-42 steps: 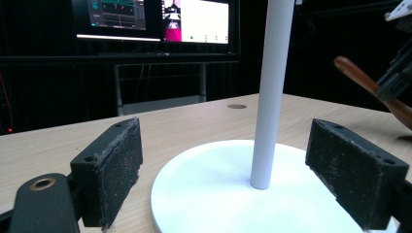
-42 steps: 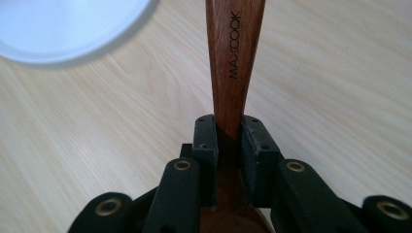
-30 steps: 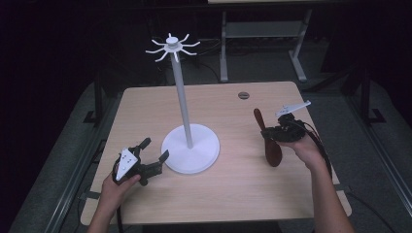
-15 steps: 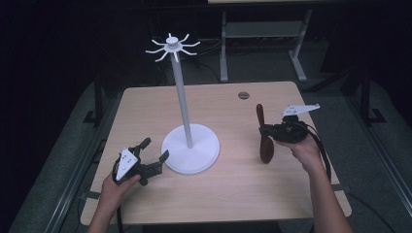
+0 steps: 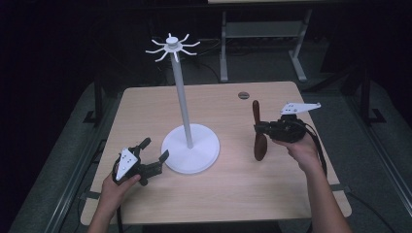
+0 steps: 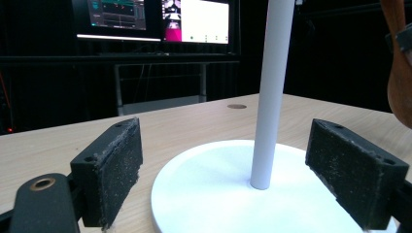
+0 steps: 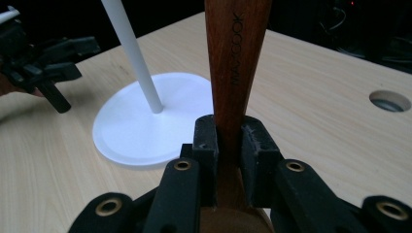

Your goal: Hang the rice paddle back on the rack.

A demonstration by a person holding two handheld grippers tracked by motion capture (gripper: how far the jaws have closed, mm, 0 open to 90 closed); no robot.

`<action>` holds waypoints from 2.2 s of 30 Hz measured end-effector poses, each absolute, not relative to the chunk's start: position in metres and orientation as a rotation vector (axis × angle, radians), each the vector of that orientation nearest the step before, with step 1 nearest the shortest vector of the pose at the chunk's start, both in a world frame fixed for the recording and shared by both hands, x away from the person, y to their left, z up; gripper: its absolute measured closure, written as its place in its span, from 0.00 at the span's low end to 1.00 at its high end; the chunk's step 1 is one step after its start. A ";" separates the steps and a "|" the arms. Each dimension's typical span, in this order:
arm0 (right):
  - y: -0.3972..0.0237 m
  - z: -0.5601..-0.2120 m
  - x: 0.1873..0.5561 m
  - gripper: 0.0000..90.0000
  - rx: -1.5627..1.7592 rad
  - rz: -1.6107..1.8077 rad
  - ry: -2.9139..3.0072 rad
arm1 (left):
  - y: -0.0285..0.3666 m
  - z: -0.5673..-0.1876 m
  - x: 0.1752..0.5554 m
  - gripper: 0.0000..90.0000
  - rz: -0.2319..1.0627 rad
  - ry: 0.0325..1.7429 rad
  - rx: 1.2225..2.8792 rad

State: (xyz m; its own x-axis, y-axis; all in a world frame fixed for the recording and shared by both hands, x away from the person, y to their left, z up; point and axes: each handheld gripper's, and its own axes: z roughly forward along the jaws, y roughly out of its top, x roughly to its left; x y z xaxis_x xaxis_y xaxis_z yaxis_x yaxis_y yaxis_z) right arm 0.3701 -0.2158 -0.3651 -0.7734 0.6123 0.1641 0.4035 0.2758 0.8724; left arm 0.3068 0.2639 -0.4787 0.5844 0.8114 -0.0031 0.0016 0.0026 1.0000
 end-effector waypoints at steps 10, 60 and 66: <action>-0.208 -0.345 0.364 0.87 0.889 1.562 2.304 | 0.264 -0.479 0.307 0.14 0.738 0.740 1.440; -0.140 -0.243 0.359 0.87 0.568 1.792 2.251 | 0.264 -0.478 0.307 0.14 0.739 0.737 1.438; -0.129 -0.232 0.361 0.87 0.528 1.799 2.251 | 0.264 -0.478 0.306 0.14 0.743 0.737 1.440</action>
State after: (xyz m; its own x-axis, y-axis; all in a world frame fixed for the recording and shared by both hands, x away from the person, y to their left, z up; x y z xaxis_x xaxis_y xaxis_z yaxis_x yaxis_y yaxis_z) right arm 0.3608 -0.1287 -0.2321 -0.9134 0.4032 0.0566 0.1441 0.1901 0.9711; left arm 0.3065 0.2636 -0.4783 0.5825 0.8128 0.0027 -0.0037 -0.0006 1.0000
